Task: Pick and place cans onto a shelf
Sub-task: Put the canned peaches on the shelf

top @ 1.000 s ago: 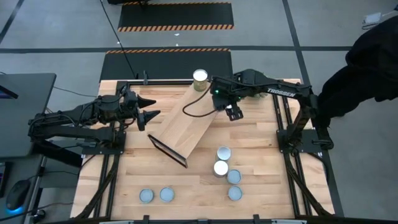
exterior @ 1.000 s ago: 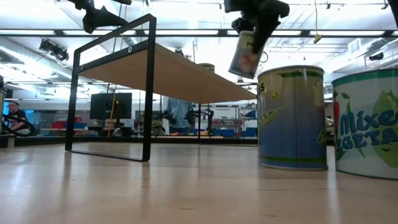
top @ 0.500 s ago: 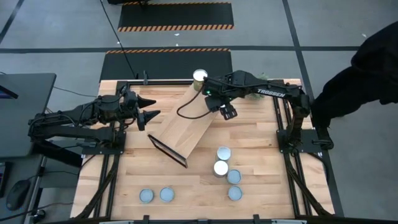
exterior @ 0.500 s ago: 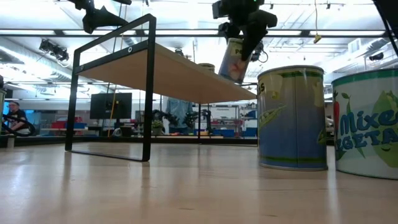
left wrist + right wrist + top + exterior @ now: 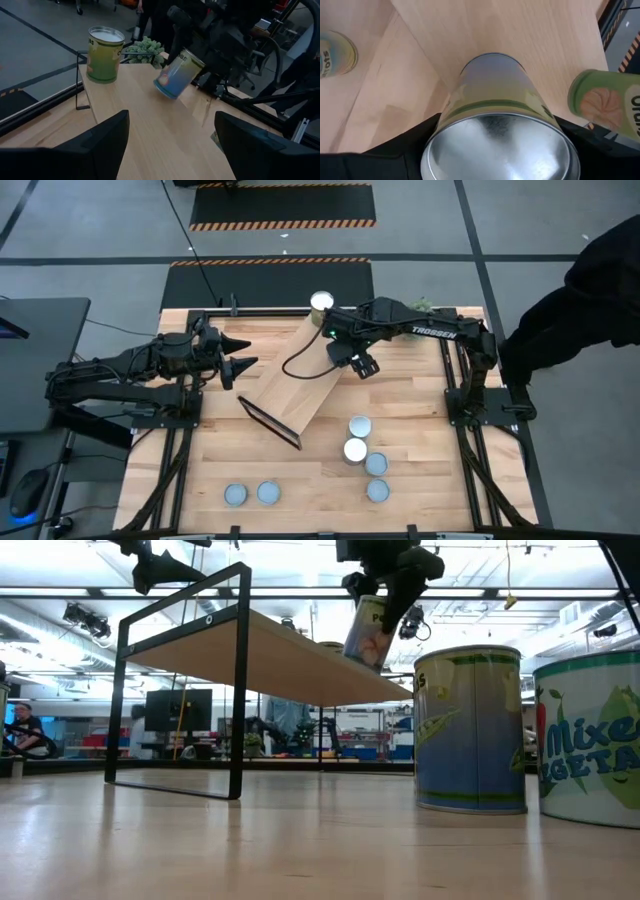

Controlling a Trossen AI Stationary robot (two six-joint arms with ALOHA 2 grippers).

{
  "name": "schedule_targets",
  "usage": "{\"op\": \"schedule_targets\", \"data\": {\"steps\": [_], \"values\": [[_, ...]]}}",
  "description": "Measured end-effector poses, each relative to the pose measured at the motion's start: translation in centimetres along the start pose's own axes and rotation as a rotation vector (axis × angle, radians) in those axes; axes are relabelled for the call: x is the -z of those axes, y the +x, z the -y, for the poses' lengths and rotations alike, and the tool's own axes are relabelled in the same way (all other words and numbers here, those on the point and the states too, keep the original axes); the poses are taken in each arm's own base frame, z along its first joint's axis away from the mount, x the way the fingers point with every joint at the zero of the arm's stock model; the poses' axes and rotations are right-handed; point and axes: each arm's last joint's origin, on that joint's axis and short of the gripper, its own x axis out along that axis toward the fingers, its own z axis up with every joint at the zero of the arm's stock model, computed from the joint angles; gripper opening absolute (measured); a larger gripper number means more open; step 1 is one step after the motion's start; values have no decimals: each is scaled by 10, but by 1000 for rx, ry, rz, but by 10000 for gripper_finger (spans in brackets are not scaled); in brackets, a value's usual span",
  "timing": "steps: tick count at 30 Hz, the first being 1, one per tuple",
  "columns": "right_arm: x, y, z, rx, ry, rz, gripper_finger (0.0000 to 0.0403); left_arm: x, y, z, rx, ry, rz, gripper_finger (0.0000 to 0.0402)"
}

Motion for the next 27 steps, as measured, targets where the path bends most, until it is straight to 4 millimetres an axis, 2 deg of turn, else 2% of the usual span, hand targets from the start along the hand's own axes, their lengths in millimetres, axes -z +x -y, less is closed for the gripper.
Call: {"op": "schedule_targets", "data": {"steps": [6,12,27], "values": [[-1,3,1,-2,5,9,330,0,0,0,0,-1,0,299],[0,9,1,-4,8,3,352,0,0,0,0,-1,0,299],[-7,9,10,122,-3,47,399,0,0,0,1,-2,0,299]]}}
